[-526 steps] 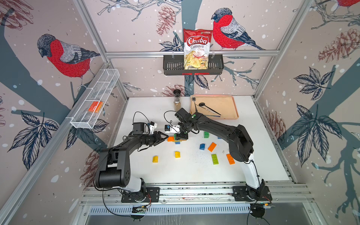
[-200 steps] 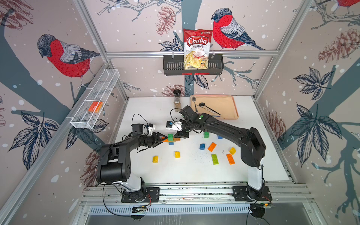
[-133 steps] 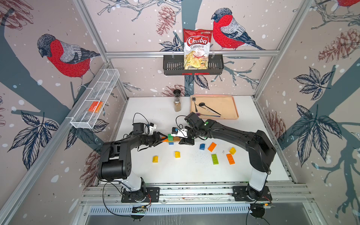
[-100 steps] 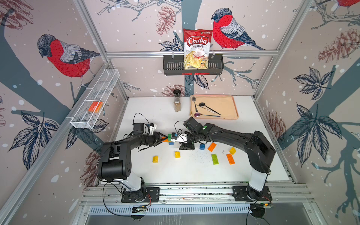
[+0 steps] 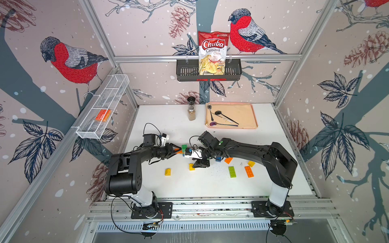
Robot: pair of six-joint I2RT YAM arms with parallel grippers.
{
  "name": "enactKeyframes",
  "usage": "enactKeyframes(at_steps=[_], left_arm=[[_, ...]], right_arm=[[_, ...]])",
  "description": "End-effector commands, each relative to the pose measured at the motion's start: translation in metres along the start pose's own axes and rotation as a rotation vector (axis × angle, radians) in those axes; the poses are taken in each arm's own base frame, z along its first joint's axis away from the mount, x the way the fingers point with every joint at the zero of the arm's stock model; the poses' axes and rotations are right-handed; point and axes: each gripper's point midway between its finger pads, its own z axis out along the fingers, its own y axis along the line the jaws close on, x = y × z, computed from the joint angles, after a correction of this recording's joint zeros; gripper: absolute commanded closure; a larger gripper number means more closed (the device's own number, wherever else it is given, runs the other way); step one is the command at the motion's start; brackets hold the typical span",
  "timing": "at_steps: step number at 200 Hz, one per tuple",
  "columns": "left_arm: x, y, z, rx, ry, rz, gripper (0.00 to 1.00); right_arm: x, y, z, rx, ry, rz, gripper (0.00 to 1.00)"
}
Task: Assemble a fork with lego
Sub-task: Pick up the lego brick from the center of the board.
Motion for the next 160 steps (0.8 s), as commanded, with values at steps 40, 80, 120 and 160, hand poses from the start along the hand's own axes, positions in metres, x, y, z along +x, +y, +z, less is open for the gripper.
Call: enactKeyframes(at_steps=[40,80,120,160], left_arm=[[0.001,-0.001,0.000,0.007,0.004,0.024,0.55],[0.004,0.006,0.000,-0.019,0.014,0.018,0.52],[0.004,0.007,0.001,-0.022,0.019,0.015,0.52],[0.005,0.008,0.001,-0.026,0.020,0.014,0.55]], right_arm=[[0.005,0.004,0.014,-0.027,0.016,0.016,0.47],[0.008,0.000,0.024,-0.002,0.035,0.040,0.46],[0.008,-0.003,0.032,0.031,0.041,0.047,0.45],[0.010,-0.005,0.039,0.040,0.051,0.048,0.47]])
